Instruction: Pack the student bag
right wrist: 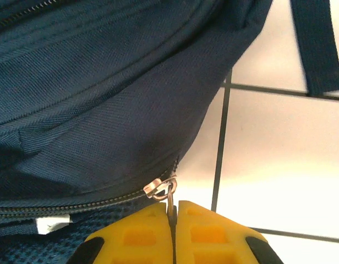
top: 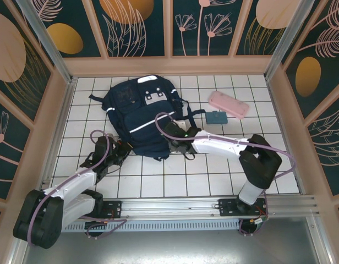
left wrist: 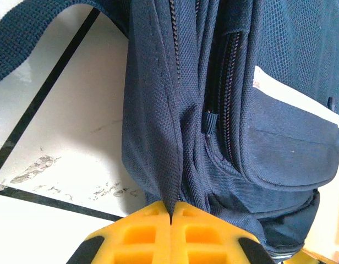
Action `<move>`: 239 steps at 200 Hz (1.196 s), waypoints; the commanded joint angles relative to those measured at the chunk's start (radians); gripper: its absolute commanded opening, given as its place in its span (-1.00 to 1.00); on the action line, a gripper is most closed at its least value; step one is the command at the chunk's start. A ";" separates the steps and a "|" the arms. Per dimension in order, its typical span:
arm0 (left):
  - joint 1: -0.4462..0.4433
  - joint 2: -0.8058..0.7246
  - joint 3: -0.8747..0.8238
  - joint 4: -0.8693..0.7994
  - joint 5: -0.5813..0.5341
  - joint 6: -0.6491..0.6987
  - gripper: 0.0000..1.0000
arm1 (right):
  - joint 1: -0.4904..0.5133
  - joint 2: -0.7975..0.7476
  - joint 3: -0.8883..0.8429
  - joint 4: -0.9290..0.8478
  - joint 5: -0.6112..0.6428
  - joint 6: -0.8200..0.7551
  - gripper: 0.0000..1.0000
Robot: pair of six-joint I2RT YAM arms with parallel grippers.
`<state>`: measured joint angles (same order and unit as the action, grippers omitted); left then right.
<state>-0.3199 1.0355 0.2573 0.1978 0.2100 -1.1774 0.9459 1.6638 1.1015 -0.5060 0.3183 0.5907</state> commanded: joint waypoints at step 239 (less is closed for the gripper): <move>0.016 -0.280 0.138 -0.423 -0.049 -0.066 0.42 | 0.083 0.198 0.183 0.418 -0.480 -0.150 -1.00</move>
<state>-0.3077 0.7856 0.3977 -0.2321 0.1020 -1.1702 1.0218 1.8301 1.2266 -0.1795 -0.1131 0.4263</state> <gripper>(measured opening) 0.731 0.055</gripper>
